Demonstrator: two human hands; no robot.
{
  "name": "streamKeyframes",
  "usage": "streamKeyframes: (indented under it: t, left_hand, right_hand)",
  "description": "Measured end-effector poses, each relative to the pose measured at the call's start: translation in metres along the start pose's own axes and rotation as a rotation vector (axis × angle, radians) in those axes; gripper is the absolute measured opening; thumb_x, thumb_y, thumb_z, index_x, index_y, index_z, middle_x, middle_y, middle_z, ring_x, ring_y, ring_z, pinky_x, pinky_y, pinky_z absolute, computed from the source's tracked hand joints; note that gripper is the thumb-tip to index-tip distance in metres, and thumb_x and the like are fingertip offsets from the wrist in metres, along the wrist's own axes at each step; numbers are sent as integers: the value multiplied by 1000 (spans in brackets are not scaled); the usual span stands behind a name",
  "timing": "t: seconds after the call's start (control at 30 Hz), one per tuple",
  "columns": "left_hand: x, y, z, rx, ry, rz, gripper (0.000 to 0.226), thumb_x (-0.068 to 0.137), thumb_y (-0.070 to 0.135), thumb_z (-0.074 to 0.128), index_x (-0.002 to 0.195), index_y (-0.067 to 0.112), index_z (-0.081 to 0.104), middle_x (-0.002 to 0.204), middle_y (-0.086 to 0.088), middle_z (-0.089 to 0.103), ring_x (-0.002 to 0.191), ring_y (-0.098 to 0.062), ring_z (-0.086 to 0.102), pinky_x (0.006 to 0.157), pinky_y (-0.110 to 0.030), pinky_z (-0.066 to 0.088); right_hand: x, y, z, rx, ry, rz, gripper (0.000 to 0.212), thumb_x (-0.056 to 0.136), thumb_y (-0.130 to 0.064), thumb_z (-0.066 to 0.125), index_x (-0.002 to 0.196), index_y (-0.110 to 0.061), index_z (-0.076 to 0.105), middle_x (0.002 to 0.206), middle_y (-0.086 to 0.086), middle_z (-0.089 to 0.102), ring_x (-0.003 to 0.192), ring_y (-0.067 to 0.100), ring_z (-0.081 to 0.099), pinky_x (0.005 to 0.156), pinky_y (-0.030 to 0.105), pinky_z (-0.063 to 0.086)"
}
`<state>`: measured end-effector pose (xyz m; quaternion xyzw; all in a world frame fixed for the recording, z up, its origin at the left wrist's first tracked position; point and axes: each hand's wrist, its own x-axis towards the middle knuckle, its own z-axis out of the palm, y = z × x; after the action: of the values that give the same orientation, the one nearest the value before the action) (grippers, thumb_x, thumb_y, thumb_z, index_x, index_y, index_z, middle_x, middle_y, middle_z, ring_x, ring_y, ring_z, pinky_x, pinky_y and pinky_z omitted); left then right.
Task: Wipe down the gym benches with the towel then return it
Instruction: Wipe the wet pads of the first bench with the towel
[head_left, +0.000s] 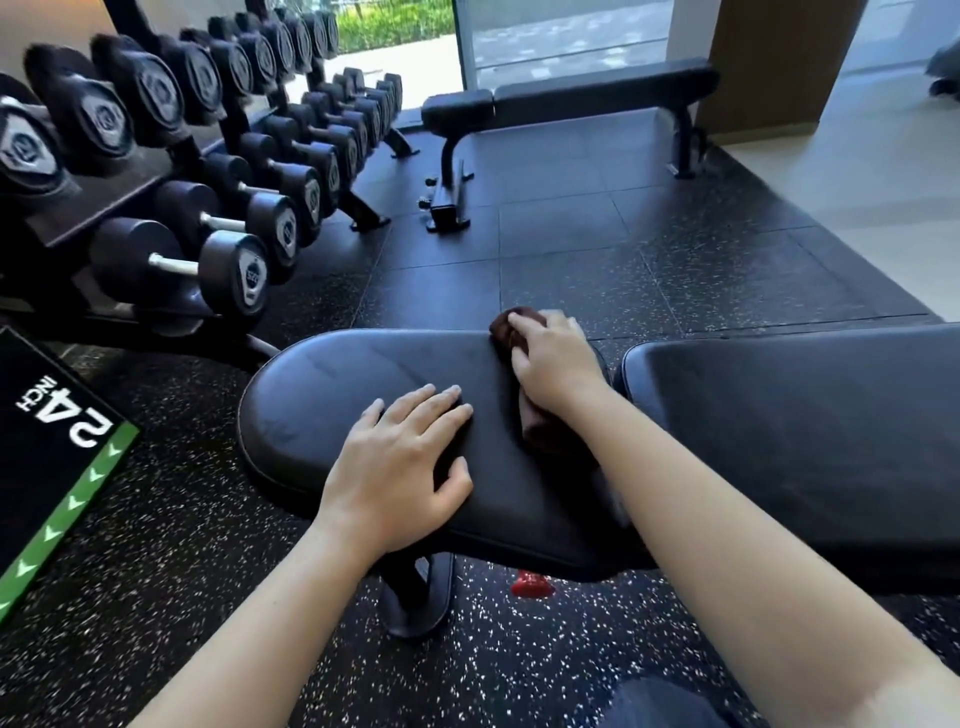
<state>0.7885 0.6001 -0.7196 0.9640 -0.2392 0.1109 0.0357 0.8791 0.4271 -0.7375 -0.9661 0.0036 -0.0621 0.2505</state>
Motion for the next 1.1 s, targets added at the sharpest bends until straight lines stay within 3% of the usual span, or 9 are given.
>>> streamKeyframes:
  t: [0.1, 0.23, 0.3, 0.43, 0.63, 0.77, 0.9, 1.0, 1.1]
  left_hand:
    - [-1, -1, 0, -12, 8, -18, 58, 74, 41, 36, 115, 14, 66, 127, -3, 60, 118, -23, 54, 96, -51, 40]
    - [-2, -2, 3, -14, 23, -35, 59, 74, 42, 36, 115, 13, 65, 127, -3, 59, 119, -23, 54, 97, -50, 42]
    - [-2, -2, 3, -14, 22, -51, 59, 74, 42, 35, 115, 12, 65, 128, -3, 59, 120, -23, 53, 98, -49, 42]
    - [-4, -2, 2, -6, 28, -65, 59, 76, 41, 34, 114, 9, 66, 126, -7, 60, 119, -26, 54, 97, -49, 43]
    - [-17, -28, -8, 54, 5, -54, 63, 80, 46, 29, 120, 11, 63, 130, -10, 56, 121, -29, 51, 97, -49, 40]
    - [-27, -55, -10, 32, 103, -69, 56, 81, 39, 34, 116, 9, 65, 127, -9, 58, 118, -29, 54, 97, -48, 40]
    - [-25, -56, -4, -7, 176, -83, 51, 78, 36, 39, 111, 11, 68, 123, -4, 62, 115, -26, 57, 95, -46, 43]
    - [-25, -58, -3, -6, 184, -69, 50, 77, 35, 40, 110, 11, 68, 122, -5, 62, 113, -26, 58, 93, -47, 45]
    - [-25, -59, -3, -3, 185, -66, 49, 77, 35, 41, 110, 11, 68, 122, -5, 63, 112, -26, 58, 93, -45, 45]
  right_hand:
    - [-5, -3, 0, 11, 4, -23, 46, 94, -25, 42, 140, -23, 36, 144, 14, 31, 130, 35, 28, 110, 43, 25]
    - [-89, -1, 6, 75, 60, -182, 50, 91, -25, 48, 140, -25, 37, 146, 13, 29, 133, 34, 26, 111, 43, 25]
    - [-115, -5, 9, 41, 91, -153, 50, 92, -28, 46, 141, -27, 35, 148, 11, 26, 136, 35, 24, 112, 44, 23]
    - [-69, -22, 13, -64, 70, -56, 48, 95, -27, 39, 142, -25, 32, 147, 14, 26, 134, 38, 23, 112, 46, 22]
    - [10, -45, 12, -31, -21, -35, 43, 96, -23, 37, 139, -20, 37, 140, 17, 32, 124, 39, 32, 107, 44, 28]
    - [-55, -41, 13, 23, -13, -158, 48, 92, -26, 45, 140, -23, 36, 146, 16, 28, 130, 39, 28, 110, 44, 26]
    - [-127, -48, 21, -33, 124, -226, 51, 87, -25, 56, 136, -20, 44, 142, 22, 37, 127, 48, 34, 105, 54, 33]
    - [-88, -47, 22, -74, 41, -234, 49, 94, -29, 41, 142, -25, 31, 148, 15, 26, 135, 37, 23, 112, 47, 22]
    - [-20, -54, 19, -32, -24, -188, 47, 95, -27, 40, 141, -22, 34, 146, 15, 29, 133, 37, 25, 111, 46, 23]
